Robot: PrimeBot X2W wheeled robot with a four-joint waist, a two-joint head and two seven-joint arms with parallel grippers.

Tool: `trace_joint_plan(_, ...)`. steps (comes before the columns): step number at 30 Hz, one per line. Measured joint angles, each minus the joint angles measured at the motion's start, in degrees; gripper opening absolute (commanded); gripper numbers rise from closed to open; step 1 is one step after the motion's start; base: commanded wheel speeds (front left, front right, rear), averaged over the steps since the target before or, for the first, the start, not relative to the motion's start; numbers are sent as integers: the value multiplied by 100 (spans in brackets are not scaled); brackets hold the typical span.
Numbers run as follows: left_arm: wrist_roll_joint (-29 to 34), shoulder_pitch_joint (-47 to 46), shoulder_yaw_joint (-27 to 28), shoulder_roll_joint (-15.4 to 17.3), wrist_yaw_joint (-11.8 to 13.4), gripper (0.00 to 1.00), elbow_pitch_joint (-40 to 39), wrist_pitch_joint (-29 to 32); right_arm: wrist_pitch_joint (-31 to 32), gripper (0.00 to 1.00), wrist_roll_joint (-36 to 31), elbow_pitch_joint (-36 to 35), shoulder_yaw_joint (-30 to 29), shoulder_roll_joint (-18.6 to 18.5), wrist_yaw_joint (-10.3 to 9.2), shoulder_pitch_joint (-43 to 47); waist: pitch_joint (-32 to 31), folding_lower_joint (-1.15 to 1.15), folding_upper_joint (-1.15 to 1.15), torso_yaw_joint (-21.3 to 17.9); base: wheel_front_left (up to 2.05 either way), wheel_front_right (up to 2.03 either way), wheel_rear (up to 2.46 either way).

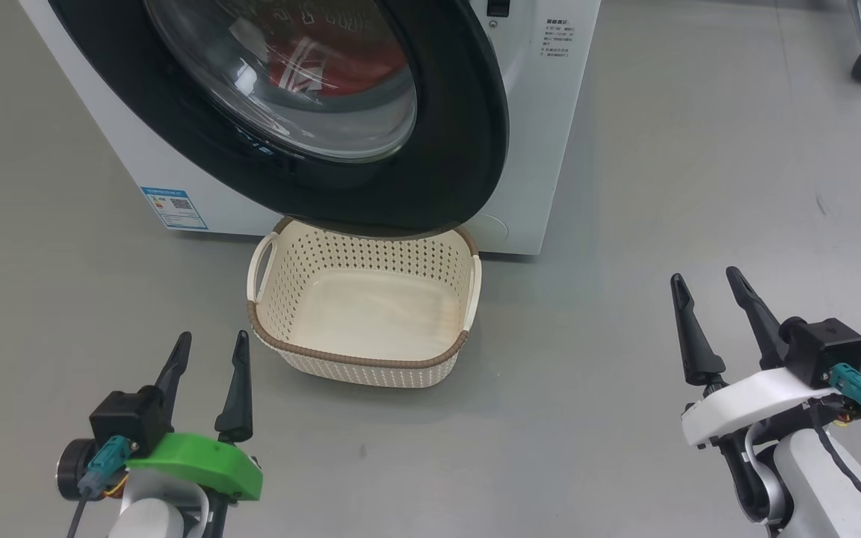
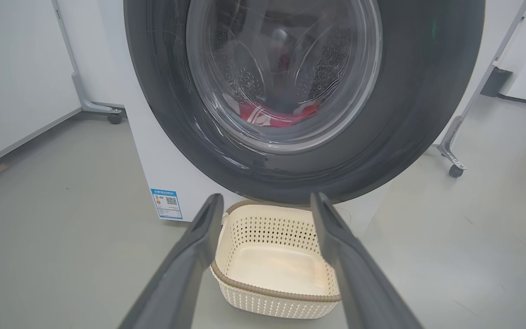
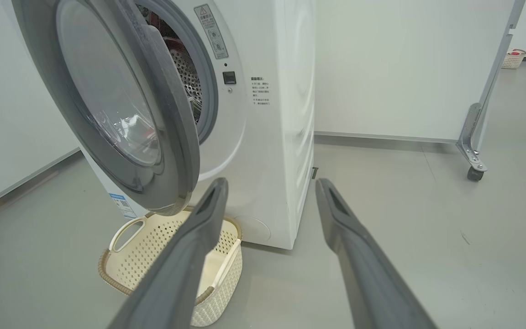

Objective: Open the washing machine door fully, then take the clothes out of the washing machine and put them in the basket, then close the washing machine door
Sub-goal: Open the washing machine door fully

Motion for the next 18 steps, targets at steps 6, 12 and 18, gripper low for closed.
trace_joint_plan(6,1,30,3,-2,-1,100,3,0,1,100,-19,-12,9,1,47,91,3,0,0,0,0,0,0)
trace_joint_plan(12,2,54,7,-4,-7,100,3,0,1,100,-57,-29,-14,3,47,93,11,0,0,-5,0,0,0)
trace_joint_plan(18,10,54,5,-7,-26,100,3,0,0,100,-93,-38,-53,4,49,97,21,0,0,4,0,0,0)
